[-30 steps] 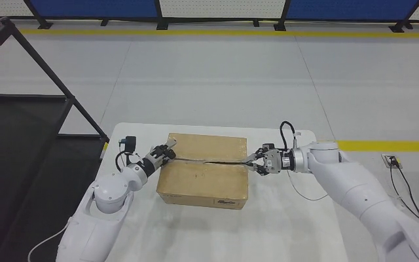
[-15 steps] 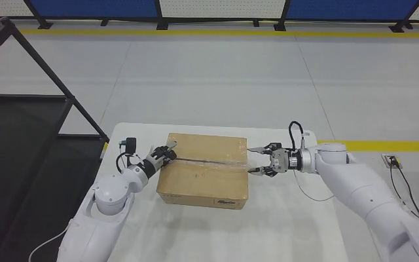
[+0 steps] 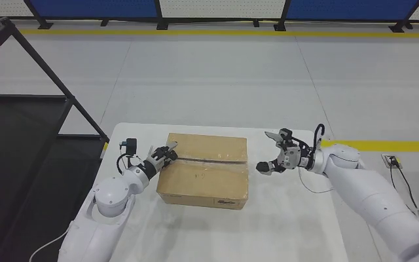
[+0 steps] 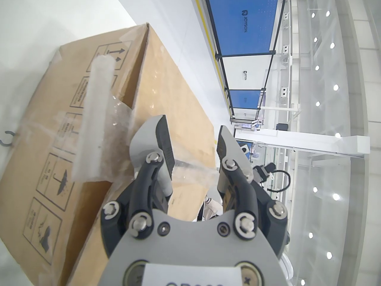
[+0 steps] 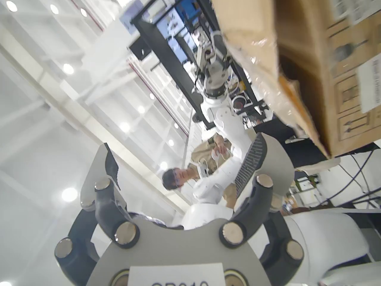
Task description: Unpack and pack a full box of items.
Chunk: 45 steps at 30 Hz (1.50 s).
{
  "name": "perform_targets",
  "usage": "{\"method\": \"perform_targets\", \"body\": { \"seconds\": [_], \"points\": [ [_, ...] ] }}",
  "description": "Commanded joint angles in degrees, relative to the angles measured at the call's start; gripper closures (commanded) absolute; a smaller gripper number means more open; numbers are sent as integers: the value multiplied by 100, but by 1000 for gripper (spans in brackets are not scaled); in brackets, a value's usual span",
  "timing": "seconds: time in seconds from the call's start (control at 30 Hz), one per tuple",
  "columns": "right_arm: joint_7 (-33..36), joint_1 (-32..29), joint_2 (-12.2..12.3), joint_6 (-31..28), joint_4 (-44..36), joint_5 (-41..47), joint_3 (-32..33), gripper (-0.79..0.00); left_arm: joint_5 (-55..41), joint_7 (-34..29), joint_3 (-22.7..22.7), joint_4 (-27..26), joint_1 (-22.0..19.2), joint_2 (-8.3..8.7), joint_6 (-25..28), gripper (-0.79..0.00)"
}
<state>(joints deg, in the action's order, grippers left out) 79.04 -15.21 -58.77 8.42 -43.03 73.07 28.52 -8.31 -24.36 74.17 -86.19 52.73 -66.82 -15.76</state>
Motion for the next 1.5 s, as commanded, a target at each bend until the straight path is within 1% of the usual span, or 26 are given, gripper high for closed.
{"method": "perform_targets", "body": {
  "seconds": [0.0, 0.1, 0.2, 0.23, 0.3, 0.33, 0.4, 0.5, 0.53, 0.6, 0.7, 0.8, 0.9, 1.0, 1.13, 1.33, 1.47],
  "points": [
    [238, -97, 97, -188, -536, -159, 145, -785, -7, 16, -3, -30, 13, -5, 4, -366],
    [271, -251, 217, -343, -1163, -291, 389, -785, -19, 27, 6, -63, 35, -8, 23, -363],
    [-9, -417, 325, -542, -1732, -444, 661, -785, -37, 40, 30, -91, 63, -10, 45, -360],
    [-121, -442, 359, -411, -1876, -600, 700, -671, -45, 47, 41, -96, 71, -11, 48, -360],
    [-637, -375, 396, 29, -2172, -1054, 717, -320, -63, 54, 59, -107, 88, -12, 58, -357],
    [-993, -348, 400, 274, -2289, -1247, 711, -203, -68, 59, 67, -117, 96, -13, 72, -354],
    [-1687, -304, 389, 684, -2539, -1532, 705, 0, -81, 61, 84, -133, 115, -14, 84, -354],
    [-2581, -254, 363, 1268, -2784, -1914, 681, 0, -109, 62, 109, -157, 135, -15, 95, -351],
    [-2737, -251, 355, 1470, -2859, -1970, 675, 0, -109, 62, 114, -164, 141, -16, 94, -348],
    [-2847, -219, 346, 1826, -2965, -2145, 645, 0, -114, 54, 122, -177, 151, -16, 98, -348],
    [-2886, -184, 314, 2175, -2998, -2393, 563, 0, -127, 59, 131, -188, 162, -20, 103, -345],
    [-3290, -186, 234, 2338, -2970, -2515, 499, 0, -131, 54, 133, -193, 167, -23, 111, -345],
    [-3602, -236, 144, 2285, -2957, -2552, 449, 0, -127, 34, 133, -192, 164, -25, 121, -345],
    [-3869, -255, 48, 2360, -2915, -2620, 373, 0, -138, 42, 136, -192, 164, -29, 126, -342],
    [-4266, -244, -87, 2483, -2847, -2677, 292, 0, -141, 56, 142, -220, 177, -33, 128, -317],
    [-5092, -184, -325, 2822, -2897, -2806, 174, 0, -153, 79, 193, -298, 246, -32, 146, -317],
    [-5351, -110, -466, 3045, -2933, -2854, 123, 0, -179, 96, 274, -370, 307, -25, 167, -317]
  ]
}}
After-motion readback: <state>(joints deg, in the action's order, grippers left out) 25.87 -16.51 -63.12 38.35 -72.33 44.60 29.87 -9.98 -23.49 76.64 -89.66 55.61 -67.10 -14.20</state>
